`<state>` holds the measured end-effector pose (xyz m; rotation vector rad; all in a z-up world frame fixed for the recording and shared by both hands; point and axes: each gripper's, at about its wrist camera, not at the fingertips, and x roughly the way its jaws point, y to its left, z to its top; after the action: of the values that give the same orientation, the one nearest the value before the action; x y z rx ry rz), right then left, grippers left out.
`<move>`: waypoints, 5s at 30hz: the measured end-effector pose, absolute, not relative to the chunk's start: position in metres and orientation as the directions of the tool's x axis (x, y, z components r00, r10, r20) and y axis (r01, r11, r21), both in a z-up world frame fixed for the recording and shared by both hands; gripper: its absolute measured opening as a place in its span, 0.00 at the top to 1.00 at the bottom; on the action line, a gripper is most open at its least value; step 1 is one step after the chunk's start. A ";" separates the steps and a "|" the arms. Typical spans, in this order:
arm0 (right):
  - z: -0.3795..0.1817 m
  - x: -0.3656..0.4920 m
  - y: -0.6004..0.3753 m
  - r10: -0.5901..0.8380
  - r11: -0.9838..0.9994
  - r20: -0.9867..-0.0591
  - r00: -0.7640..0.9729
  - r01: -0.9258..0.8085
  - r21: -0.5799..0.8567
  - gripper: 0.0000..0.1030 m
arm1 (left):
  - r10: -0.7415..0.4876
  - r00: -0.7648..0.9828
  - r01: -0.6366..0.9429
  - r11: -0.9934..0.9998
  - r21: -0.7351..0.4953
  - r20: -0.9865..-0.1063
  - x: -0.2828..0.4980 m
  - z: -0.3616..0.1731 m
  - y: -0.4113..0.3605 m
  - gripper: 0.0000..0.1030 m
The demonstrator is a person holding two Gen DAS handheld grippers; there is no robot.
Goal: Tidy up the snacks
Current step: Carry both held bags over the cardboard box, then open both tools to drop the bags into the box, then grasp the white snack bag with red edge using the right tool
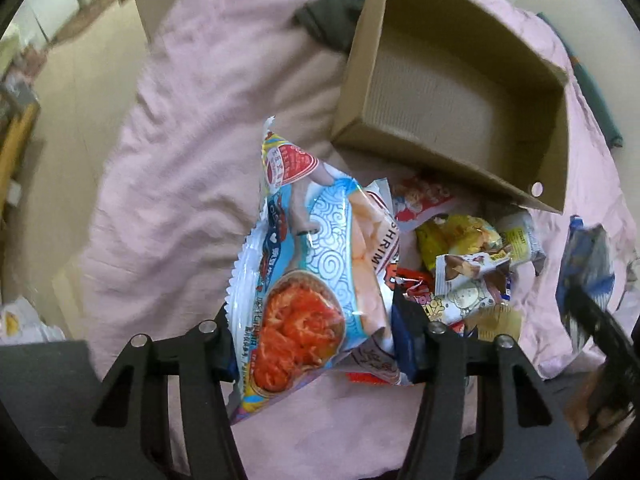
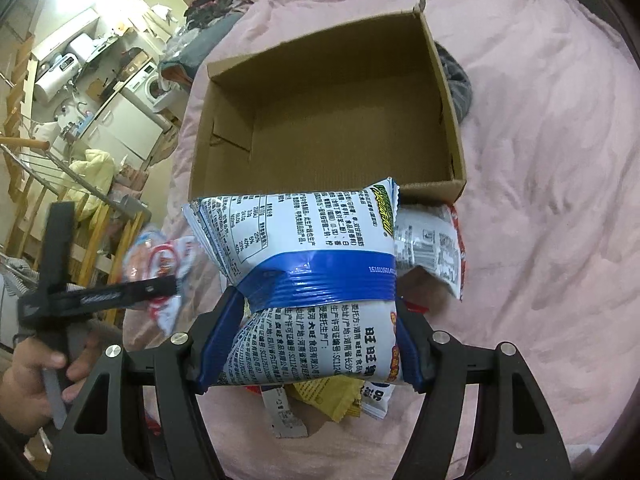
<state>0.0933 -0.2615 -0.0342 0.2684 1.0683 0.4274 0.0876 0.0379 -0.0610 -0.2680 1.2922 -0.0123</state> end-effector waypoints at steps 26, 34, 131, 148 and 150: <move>0.032 0.165 -0.265 0.423 0.898 -0.687 0.590 -0.172 0.405 0.31 | -0.140 0.530 0.016 0.988 -0.156 -0.836 0.188 0.041 -0.014 0.48; -0.002 0.214 -0.262 0.445 0.884 -0.683 0.579 -0.160 0.440 0.31 | -0.112 0.598 0.049 0.993 -0.104 -0.793 0.219 0.025 -0.028 0.48; 0.014 0.132 -0.284 0.369 0.908 -0.655 0.660 -0.103 0.407 0.00 | -0.097 0.673 -0.033 0.986 -0.161 -0.733 0.128 0.027 0.015 0.00; -0.018 0.106 -0.319 0.320 0.921 -0.747 0.582 -0.006 0.390 0.00 | -0.100 0.525 0.013 0.994 -0.110 -0.845 0.110 -0.012 -0.007 0.00; -0.023 0.106 -0.326 0.331 0.911 -0.752 0.570 0.016 0.412 0.00 | -0.100 0.523 0.006 0.993 -0.114 -0.846 0.111 -0.012 -0.005 0.00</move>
<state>0.1057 -0.3255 -0.0226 0.3991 0.9525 0.1904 0.1111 -0.0052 -0.0125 -0.1017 1.0185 -0.0635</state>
